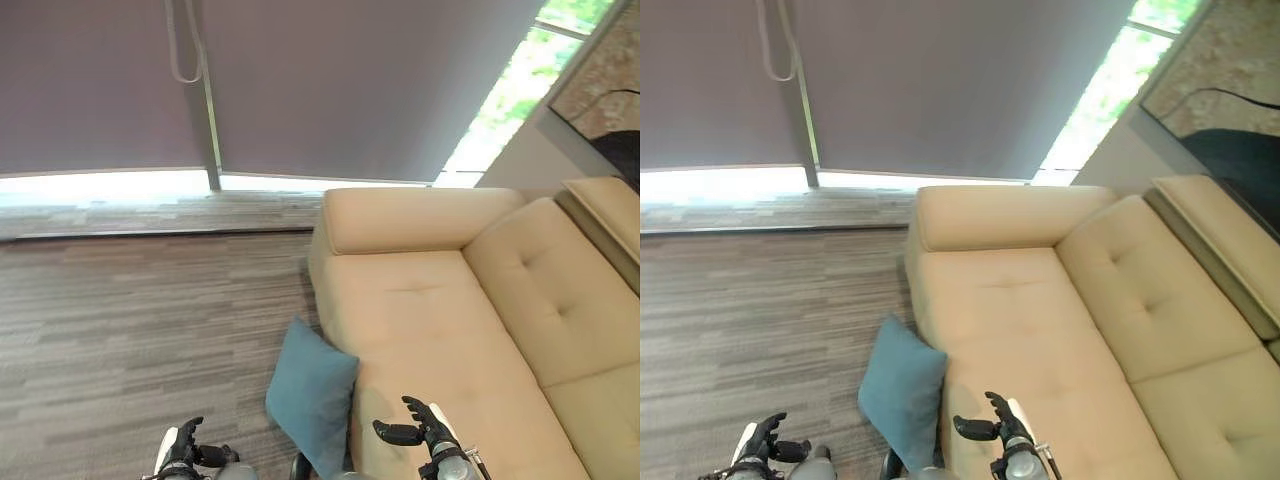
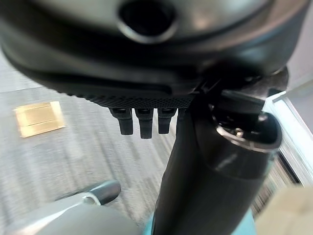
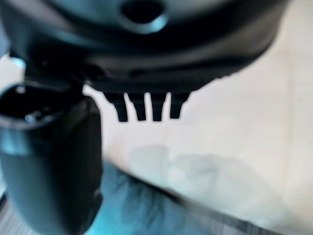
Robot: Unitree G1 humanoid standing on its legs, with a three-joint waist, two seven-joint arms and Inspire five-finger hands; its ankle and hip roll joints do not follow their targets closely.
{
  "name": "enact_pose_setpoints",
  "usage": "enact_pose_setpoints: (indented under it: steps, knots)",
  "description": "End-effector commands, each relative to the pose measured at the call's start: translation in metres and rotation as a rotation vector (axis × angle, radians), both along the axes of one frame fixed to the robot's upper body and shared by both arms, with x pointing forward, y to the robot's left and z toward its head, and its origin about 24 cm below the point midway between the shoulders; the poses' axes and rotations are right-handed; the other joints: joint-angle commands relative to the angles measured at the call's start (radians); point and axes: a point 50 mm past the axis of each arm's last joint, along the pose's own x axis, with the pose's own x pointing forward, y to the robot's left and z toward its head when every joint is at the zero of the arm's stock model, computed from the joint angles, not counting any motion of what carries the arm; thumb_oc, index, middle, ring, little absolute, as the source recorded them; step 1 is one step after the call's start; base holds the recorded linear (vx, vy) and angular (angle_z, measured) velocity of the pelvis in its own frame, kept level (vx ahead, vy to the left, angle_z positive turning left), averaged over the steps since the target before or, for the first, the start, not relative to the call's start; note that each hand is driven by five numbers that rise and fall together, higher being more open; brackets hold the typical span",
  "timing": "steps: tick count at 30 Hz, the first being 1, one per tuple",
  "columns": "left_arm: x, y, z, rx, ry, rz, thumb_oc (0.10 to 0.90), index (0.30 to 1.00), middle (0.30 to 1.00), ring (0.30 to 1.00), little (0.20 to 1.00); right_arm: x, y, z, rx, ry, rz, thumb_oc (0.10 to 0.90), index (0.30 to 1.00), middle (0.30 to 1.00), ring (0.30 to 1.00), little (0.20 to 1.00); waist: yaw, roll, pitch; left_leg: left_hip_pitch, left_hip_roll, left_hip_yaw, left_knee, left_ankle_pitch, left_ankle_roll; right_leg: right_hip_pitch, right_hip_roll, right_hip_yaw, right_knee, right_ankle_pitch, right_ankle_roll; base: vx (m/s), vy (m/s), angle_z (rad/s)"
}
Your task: Pick up all the scattered cushions and arrange them neatly on the sofa.
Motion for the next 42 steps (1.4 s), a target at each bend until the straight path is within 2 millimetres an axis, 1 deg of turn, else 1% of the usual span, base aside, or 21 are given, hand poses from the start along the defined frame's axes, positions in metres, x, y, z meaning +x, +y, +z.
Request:
enact_pose_setpoints:
  steps: [1,2,3,4,7,9,10,11,12,13,14,17,18,20,24,34,35,36,37,40,42]
  knots:
    - [0.021,0.015,0.019,-0.046,-0.171,0.082,0.800,0.900,0.900,0.900,0.900,0.032,-0.023,0.028,-0.054,-0.170,0.009,0.800,0.900,0.900,0.900,0.900,0.020,0.019,0.011,-0.011,-0.039,-0.134,0.064,-0.011,0.017,-0.021,-0.111,0.041,0.068,-0.094,0.150,0.02,0.432,-0.99]
    - [0.028,0.054,0.042,-0.073,-0.276,0.140,0.800,0.900,0.900,0.900,0.900,0.033,-0.038,0.032,-0.114,-0.170,0.008,0.800,0.900,0.900,0.900,0.900,0.014,0.043,0.008,0.007,-0.046,-0.166,0.042,-0.018,0.017,-0.028,-0.109,0.074,0.082,-0.100,0.153,0.04,0.279,-1.69]
    - [0.053,0.032,0.051,-0.076,-0.365,0.083,0.800,0.900,0.900,0.900,0.900,0.039,-0.030,0.035,-0.110,-0.177,0.053,0.800,0.900,0.900,0.900,0.900,0.000,0.047,0.001,0.019,-0.047,-0.159,0.022,-0.016,0.023,-0.035,-0.114,0.086,0.091,-0.103,0.159,0.04,0.510,-1.53]
    - [0.060,0.014,0.049,-0.009,-0.338,-0.037,0.800,0.900,0.900,0.900,0.900,0.044,-0.016,0.034,-0.094,-0.190,0.095,0.800,0.900,0.900,0.900,0.900,-0.011,0.043,-0.004,0.035,-0.063,-0.138,0.008,-0.016,0.038,-0.053,-0.135,0.103,0.104,-0.091,0.175,0.02,0.495,-1.02]
    - [0.062,0.017,0.058,0.001,-0.367,-0.078,0.800,0.900,0.900,0.900,0.900,0.051,-0.012,0.039,-0.107,-0.219,0.097,0.800,0.900,0.900,0.900,0.900,-0.019,0.046,-0.009,0.060,-0.091,-0.059,-0.016,-0.027,0.075,-0.082,-0.174,0.149,0.111,-0.060,0.216,0.00,0.395,-0.59]
    - [0.062,0.018,0.059,0.009,-0.373,-0.074,0.800,0.900,0.900,0.900,0.900,0.053,-0.010,0.040,-0.103,-0.227,0.099,0.800,0.900,0.900,0.900,0.900,-0.015,0.046,-0.006,0.064,-0.095,-0.035,-0.019,-0.030,0.083,-0.095,-0.183,0.151,0.114,-0.045,0.224,-0.06,0.244,-0.89]
    - [0.063,0.023,0.062,0.017,-0.381,-0.054,0.800,0.900,0.900,0.900,0.900,0.057,-0.006,0.042,-0.097,-0.233,0.108,0.800,0.900,0.900,0.900,0.900,-0.003,0.052,0.007,0.070,-0.089,0.014,-0.023,-0.033,0.094,-0.125,-0.201,0.120,0.126,-0.023,0.230,-0.10,0.209,-0.63]
    - [0.063,0.023,0.062,0.017,-0.381,-0.054,0.800,0.900,0.900,0.900,0.900,0.057,-0.006,0.042,-0.097,-0.233,0.108,0.800,0.900,0.900,0.900,0.900,0.000,0.052,0.008,0.072,-0.089,0.017,-0.023,-0.034,0.094,-0.126,-0.200,0.123,0.126,-0.023,0.230,-0.17,0.259,-1.14]
    - [0.063,0.028,0.062,0.025,-0.381,-0.029,0.800,0.900,0.900,0.900,0.900,0.065,-0.001,0.047,-0.090,-0.257,0.124,0.800,0.900,0.900,0.900,0.900,0.017,0.070,0.027,0.079,-0.078,0.067,-0.028,-0.034,0.101,-0.143,-0.238,0.005,0.154,-0.021,0.218,-0.08,0.136,-1.29]
    - [0.063,0.028,0.062,0.025,-0.382,-0.029,0.800,0.900,0.900,0.900,0.900,0.065,-0.001,0.047,-0.090,-0.257,0.124,0.800,0.900,0.900,0.900,0.900,0.017,0.070,0.029,0.080,-0.078,0.066,-0.027,-0.034,0.101,-0.142,-0.238,0.004,0.155,-0.021,0.218,-0.14,0.207,-1.22]
    - [0.063,0.030,0.063,0.032,-0.386,-0.019,0.800,0.900,0.900,0.900,0.900,0.068,0.001,0.049,-0.088,-0.270,0.130,0.800,0.900,0.900,0.900,0.900,0.024,0.079,0.035,0.078,-0.075,0.087,-0.029,-0.031,0.105,-0.138,-0.252,-0.057,0.168,-0.031,0.211,-0.09,0.130,-0.75]
    - [0.059,0.034,0.062,0.036,-0.379,0.001,0.800,0.900,0.900,0.900,0.900,0.070,0.000,0.052,-0.088,-0.282,0.137,0.800,0.900,0.900,0.900,0.900,0.030,0.085,0.036,0.085,-0.082,0.115,-0.047,-0.023,0.117,-0.122,-0.231,-0.104,0.225,-0.060,0.198,-0.08,0.134,-0.38]
    - [0.058,0.037,0.063,0.034,-0.389,0.021,0.800,0.900,0.900,0.900,0.900,0.072,0.004,0.054,-0.076,-0.300,0.146,0.800,0.900,0.900,0.900,0.900,0.048,0.080,0.029,0.081,-0.088,0.145,-0.061,-0.019,0.118,-0.096,-0.220,-0.160,0.215,-0.079,0.192,-0.06,0.065,-0.16]
    - [0.058,0.036,0.062,0.029,-0.389,0.024,0.800,0.900,0.900,0.900,0.900,0.071,0.007,0.053,-0.064,-0.293,0.157,0.800,0.900,0.900,0.900,0.900,0.060,0.073,0.024,0.083,-0.093,0.154,-0.070,-0.018,0.116,-0.072,-0.218,-0.184,0.170,-0.087,0.190,-0.02,-0.021,-0.47]
    - [0.058,0.028,0.060,-0.013,-0.399,0.042,0.800,0.900,0.900,0.900,0.900,0.072,0.012,0.051,-0.048,-0.276,0.172,0.800,0.900,0.900,0.900,0.900,0.073,0.065,0.023,0.054,-0.101,0.168,-0.069,-0.011,0.117,-0.064,-0.186,-0.140,0.075,-0.070,0.194,-0.02,-0.067,-0.22]
    - [0.080,0.011,0.061,-0.062,-0.446,0.031,0.800,0.900,0.900,0.900,0.900,0.098,0.043,0.062,-0.026,-0.321,0.237,0.800,0.900,0.900,0.900,0.900,0.119,0.063,0.106,-0.089,-0.094,0.145,-0.044,0.029,0.103,-0.155,-0.177,-0.147,0.026,-0.039,0.185,-0.09,-0.051,0.09]
    - [0.051,0.008,0.036,-0.133,-0.340,0.120,0.800,0.900,0.900,0.900,0.900,0.101,0.042,0.063,-0.016,-0.333,0.194,0.800,0.900,0.900,0.900,0.900,0.139,0.060,0.114,-0.085,-0.094,0.143,-0.055,0.037,0.103,-0.149,-0.174,-0.154,0.014,-0.039,0.184,-0.02,-0.014,0.23]
    - [0.054,0.000,0.033,-0.136,-0.321,0.109,0.800,0.900,0.900,0.900,0.900,0.100,0.048,0.064,0.003,-0.334,0.222,0.800,0.900,0.900,0.900,0.900,0.130,0.056,0.113,-0.085,-0.090,0.145,-0.061,0.042,0.101,-0.152,-0.174,-0.153,0.011,-0.035,0.186,0.01,0.007,0.16]
    - [0.043,-0.008,0.025,-0.149,-0.287,0.103,0.800,0.900,0.900,0.900,0.900,0.095,0.047,0.060,0.015,-0.319,0.205,0.800,0.900,0.900,0.900,0.900,0.134,0.056,0.115,-0.075,-0.092,0.144,-0.072,0.041,0.103,-0.143,-0.173,-0.153,0.004,-0.036,0.187,0.00,0.000,0.00]
    - [0.035,-0.013,0.016,-0.146,-0.224,0.075,0.800,0.900,0.900,0.900,0.900,0.094,0.058,0.062,0.043,-0.335,0.235,0.800,0.900,0.900,0.900,0.900,0.123,0.053,0.116,-0.065,-0.094,0.146,-0.083,0.039,0.104,-0.141,-0.174,-0.147,0.005,-0.033,0.192,0.02,0.061,0.05]
    - [0.039,-0.019,0.024,-0.213,-0.304,0.077,0.800,0.900,0.900,0.900,0.900,0.093,0.054,0.061,0.030,-0.341,0.213,0.800,0.900,0.900,0.900,0.900,0.132,0.056,0.118,-0.071,-0.098,0.139,-0.084,0.042,0.105,-0.145,-0.175,-0.150,0.004,-0.031,0.192,-0.03,0.008,0.06]
